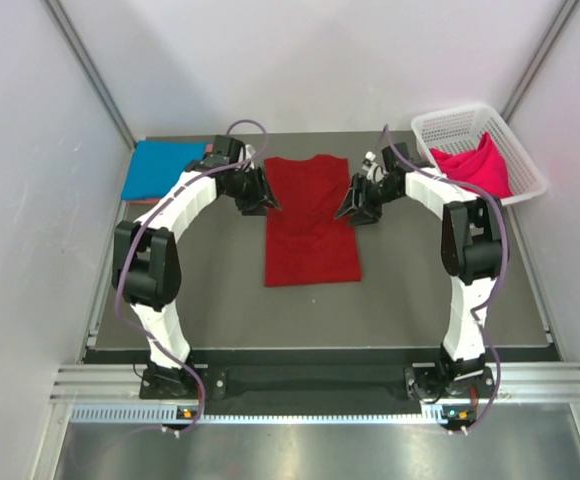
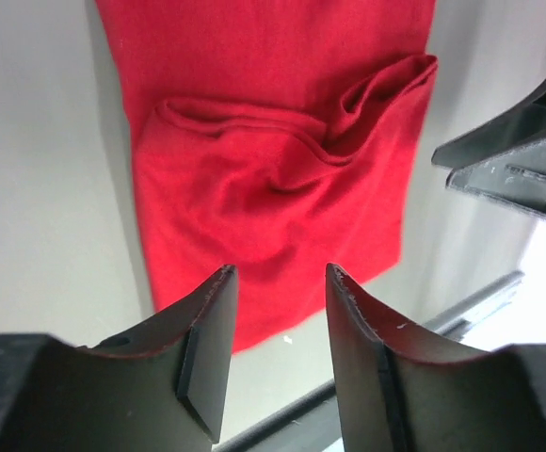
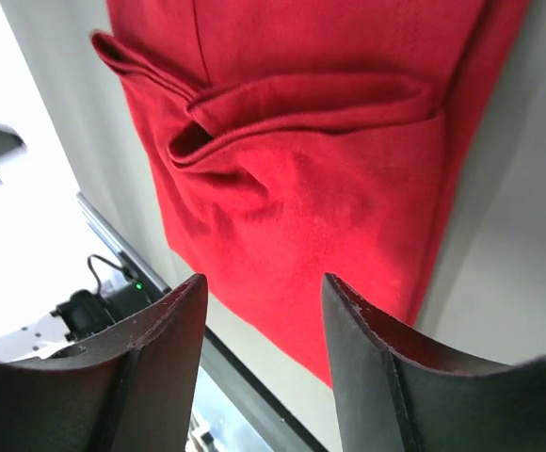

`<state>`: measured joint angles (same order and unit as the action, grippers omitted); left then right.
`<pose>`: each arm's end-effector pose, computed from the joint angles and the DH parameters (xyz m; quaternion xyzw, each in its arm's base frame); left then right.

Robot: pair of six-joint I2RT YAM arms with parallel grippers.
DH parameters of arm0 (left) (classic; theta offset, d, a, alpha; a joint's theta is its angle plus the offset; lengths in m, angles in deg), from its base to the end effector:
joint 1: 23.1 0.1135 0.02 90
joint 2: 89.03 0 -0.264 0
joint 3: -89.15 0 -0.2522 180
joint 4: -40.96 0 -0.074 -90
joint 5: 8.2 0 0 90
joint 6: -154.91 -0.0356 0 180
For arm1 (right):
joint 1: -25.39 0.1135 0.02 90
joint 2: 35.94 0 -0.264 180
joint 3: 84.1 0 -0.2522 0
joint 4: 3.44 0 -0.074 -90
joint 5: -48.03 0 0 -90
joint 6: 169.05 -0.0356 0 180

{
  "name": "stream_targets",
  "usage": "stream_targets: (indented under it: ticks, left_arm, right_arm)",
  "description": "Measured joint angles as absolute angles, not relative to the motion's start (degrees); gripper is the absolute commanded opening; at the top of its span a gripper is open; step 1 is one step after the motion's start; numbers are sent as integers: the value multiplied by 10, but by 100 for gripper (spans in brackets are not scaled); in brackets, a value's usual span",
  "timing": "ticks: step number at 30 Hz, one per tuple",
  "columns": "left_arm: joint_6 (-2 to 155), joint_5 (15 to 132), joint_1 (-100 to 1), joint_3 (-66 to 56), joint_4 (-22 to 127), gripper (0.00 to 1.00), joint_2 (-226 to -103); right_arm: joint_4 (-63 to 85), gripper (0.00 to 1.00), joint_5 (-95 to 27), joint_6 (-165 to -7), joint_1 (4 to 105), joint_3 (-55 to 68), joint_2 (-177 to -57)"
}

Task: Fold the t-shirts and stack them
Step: Fold the tshirt

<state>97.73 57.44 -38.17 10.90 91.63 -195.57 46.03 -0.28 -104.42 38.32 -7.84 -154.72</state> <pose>0.3890 -0.1200 0.2578 -0.0821 0.9319 -0.3019 0.1834 0.4176 0.1202 0.1887 0.0207 0.9147 0.3955 0.0809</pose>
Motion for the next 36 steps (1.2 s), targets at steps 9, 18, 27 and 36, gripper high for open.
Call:
stream_targets:
  ticks: [9, 18, 27, 36]
  left_arm:
    - [846, 669, -387, 155, 908, 49, -2013]
    - [808, 692, -387, 101, 854, 49, -2020]
    - [799, 684, -389, 67, 815, 49, -2014]
    - [793, 681, -399, 61, 798, 49, -2014]
  right_arm:
    - [480, 53, -70, -1008, 396, -90, -1547]
    - [494, 49, -149, -926, 395, -179, -1578]
    - [505, 41, -164, -895, 392, -204, -1640]
    - [510, 38, -149, -893, 391, -230, -1659]
